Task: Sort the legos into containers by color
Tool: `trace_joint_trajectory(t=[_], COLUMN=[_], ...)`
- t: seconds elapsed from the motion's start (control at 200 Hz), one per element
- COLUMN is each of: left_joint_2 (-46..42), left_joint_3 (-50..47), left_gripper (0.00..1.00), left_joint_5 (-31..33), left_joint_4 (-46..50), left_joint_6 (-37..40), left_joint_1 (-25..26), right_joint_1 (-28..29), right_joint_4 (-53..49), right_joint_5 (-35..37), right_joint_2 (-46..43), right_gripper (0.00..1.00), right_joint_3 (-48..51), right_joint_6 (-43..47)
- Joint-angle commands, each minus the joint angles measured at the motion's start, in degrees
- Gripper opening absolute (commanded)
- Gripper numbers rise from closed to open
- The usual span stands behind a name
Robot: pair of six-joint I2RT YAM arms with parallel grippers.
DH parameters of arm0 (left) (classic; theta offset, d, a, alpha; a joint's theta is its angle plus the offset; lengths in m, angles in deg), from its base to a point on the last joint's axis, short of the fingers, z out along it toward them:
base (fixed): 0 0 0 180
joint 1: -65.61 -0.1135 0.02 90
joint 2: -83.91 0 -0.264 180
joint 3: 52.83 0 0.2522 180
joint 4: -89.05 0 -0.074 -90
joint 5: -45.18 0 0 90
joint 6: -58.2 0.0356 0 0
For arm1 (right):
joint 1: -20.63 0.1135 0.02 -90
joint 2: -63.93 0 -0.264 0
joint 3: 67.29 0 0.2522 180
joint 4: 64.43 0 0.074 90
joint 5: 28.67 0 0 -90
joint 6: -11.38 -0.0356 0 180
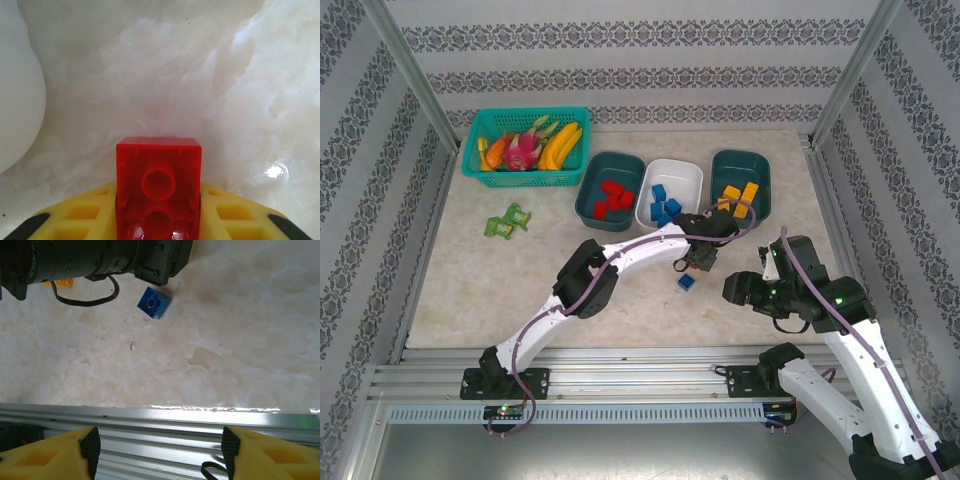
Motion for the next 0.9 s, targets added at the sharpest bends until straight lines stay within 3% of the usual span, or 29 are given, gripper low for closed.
trace_joint_trajectory(t=[0.0,0.1,0.215,0.47,0.639,0.894], left_joint_2=[-2.5,-5.9,-11.0,-20.9,-22.9,-19.3], left_joint_3=[1.5,1.6,1.2,-3.0,-5.0,-4.0], left_gripper=[0.33,0.33,0.33,0.34,0.34,0.34], left_joint_5=[0.5,0.3,-1.7,-6.1,-7.5,-10.8], left_joint_4=[2.5,3.3,3.6,2.4,1.3,-1.5], left_joint_6=[-0.1,-1.4,-3.6,-7.2,-6.7,-8.0], left_joint_1=[0.4,-0.1,-1.7,-9.4,-16.0,-25.7], right_joint_1=[-0.7,-0.7,-0.7,-0.7,-0.1,4.7], right_joint_4=[-0.5,0.7,5.8,16.6,31.3,52.7], right_joint_5=[-0.1,-1.4,-8.1,-15.8,-15.3,-5.8], right_joint_2=[-0.2,-0.1,-0.1,4.8,11.8,24.5], right_gripper=[0.67,0.67,0.67,0.67,0.68,0.69], right_joint_3=[-1.7,-1.7,-1.4,-2.4,-2.6,-5.4], right_joint_6=[0.7,0.9,1.7,1.5,-4.8,-9.3])
